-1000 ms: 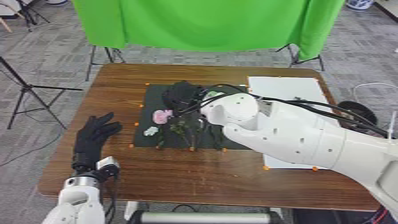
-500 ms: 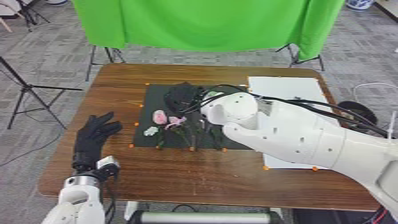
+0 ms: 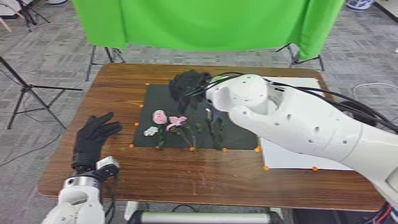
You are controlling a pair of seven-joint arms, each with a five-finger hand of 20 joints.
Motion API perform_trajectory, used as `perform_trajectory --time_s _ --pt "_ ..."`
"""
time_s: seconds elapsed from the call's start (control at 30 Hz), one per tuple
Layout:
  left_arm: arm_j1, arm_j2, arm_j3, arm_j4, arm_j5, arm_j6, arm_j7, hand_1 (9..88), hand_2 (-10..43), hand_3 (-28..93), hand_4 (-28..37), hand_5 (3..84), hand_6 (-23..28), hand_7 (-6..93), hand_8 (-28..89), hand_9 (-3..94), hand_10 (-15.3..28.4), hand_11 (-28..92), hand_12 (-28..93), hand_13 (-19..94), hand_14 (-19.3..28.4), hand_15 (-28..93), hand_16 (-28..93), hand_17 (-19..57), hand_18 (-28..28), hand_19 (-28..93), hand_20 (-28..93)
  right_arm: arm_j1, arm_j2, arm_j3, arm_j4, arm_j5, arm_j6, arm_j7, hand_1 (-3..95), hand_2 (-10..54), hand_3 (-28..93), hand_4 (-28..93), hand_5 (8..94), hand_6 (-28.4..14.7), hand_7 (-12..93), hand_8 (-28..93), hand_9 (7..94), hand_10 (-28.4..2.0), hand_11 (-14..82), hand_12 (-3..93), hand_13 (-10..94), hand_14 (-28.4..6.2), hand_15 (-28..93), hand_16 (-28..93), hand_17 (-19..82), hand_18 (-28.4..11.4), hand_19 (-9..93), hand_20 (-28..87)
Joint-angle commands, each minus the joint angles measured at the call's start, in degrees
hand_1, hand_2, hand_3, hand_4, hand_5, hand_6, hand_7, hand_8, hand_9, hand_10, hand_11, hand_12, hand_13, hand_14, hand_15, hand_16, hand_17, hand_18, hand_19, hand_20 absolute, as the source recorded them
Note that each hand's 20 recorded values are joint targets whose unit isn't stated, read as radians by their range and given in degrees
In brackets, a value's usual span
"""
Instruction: Arrange flowers
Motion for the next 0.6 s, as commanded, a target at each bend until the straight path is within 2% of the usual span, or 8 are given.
perform_trajectory --time_s 0.03,0.17,0.27,0.3,0.43,0.6 --pt "1.3 -0.49 -0.57 -0.5 0.06 0.14 -0.71 18.0 11.6 65 -28.3 52.9 3.7 12.8 -8 55.7 15.4 21 9 46 17.8 26 -6 9.4 10.7 10 15 -0.9 13.3 14.1 -5.1 2.7 -1.0 9.3 31.9 -9.4 69 -16 58.1 3.1 18 -11 65.7 -11.5 10.3 16.0 87 -2.8 64 26 60 -13.2 93 55" --pt "1.7 -0.54 -0.8 -0.68 -0.01 0.29 -0.84 17.8 11.6 66 -28.3 52.7 3.7 12.8 -8 55.7 15.4 21 9 46 17.8 26 -6 9.4 10.7 10 15 -5.6 18.8 20.2 -5.1 5.9 -10.0 15.0 24.3 -9.5 69 -17 51.4 1.3 13 -9 60.6 -12.9 8.3 15.4 86 -3.6 63 26 60 -14.1 93 55" --pt "2.1 -0.64 -0.99 -0.92 0.03 0.38 -0.86 17.9 11.6 66 -28.3 52.7 3.6 12.9 -8 55.7 15.4 21 9 46 17.8 26 -6 9.4 10.7 10 15 -8.8 21.1 22.7 -3.8 7.1 -14.6 17.6 22.2 -9.5 67 -20 42.0 1.1 8 -7 52.0 -15.9 6.7 14.3 84 -4.7 62 25 57 -15.3 93 50" --pt "1.9 -0.58 -0.92 -0.83 -0.01 0.17 -0.83 17.9 11.6 66 -28.3 52.7 3.7 12.8 -8 55.6 15.4 21 9 46 17.8 26 -6 9.4 10.7 10 15 -10.2 22.1 23.4 -3.8 7.4 -14.9 18.2 21.1 -9.5 66 -22 39.5 1.0 7 -7 49.4 -17.1 6.1 14.1 83 -5.1 61 25 56 -15.7 93 49" --pt "1.7 -0.58 -0.87 -0.75 0.16 -0.13 -1.17 17.9 11.6 66 -28.3 52.6 3.6 12.9 -8 55.5 15.5 21 9 46 17.8 26 -6 9.4 10.7 10 15 -16.9 25.2 26.2 -4.8 7.0 -13.9 20.2 17.4 -9.5 65 -26 36.5 0.9 6 -6 46.2 -18.3 5.5 13.8 82 -6.1 61 25 55 -16.8 93 48" --pt "1.9 -0.49 -0.83 -0.85 0.28 -0.26 -1.46 17.9 11.7 65 -28.3 52.6 3.6 12.9 -8 55.5 15.5 21 9 45 17.8 26 -6 9.3 10.8 10 15 -23.0 26.4 27.2 -4.9 5.1 -10.7 21.7 19.3 -9.5 66 -27 41.7 1.8 8 -7 51.8 -16.2 6.6 13.6 83 -6.2 61 24 56 -17.0 93 48"
